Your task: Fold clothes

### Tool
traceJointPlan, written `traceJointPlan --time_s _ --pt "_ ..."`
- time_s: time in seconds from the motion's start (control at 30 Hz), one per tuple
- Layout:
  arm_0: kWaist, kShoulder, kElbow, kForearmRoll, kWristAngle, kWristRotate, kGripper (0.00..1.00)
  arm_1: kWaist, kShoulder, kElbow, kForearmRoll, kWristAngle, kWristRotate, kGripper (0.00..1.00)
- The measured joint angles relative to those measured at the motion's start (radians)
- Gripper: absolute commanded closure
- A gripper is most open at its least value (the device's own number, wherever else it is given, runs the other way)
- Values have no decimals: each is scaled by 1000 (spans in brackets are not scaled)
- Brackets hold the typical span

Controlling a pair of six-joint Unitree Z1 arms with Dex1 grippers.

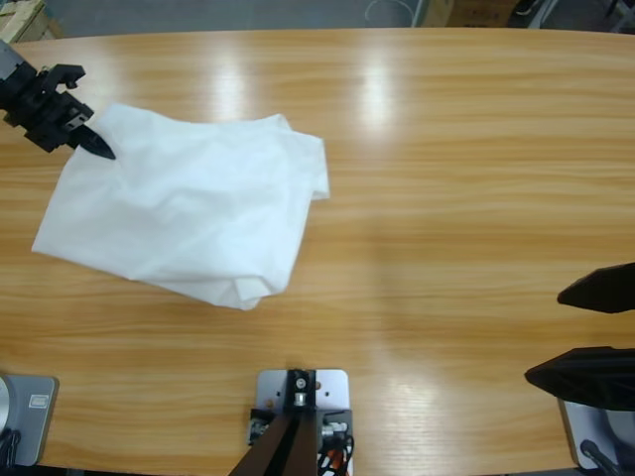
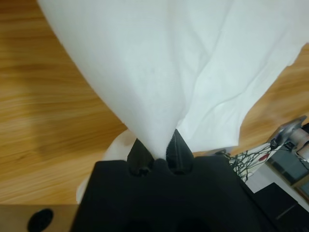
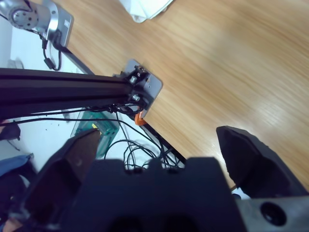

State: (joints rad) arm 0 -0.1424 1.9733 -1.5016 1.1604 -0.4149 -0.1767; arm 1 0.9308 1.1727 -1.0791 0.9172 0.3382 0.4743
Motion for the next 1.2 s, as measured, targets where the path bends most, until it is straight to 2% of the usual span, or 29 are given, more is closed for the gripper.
traceJointPlan --time_s 0.37,0.73,1.2 --pt "-51 0 -82 92 -4 -27 1000 -2 209 -74 -55 66 -101 19" --pt "-98 23 -94 101 -28 -32 1000 -4 585 -504 -76 58 -281 18" --pt "-80 114 -133 101 -44 -17 1000 -4 1012 -946 17 218 -372 23"
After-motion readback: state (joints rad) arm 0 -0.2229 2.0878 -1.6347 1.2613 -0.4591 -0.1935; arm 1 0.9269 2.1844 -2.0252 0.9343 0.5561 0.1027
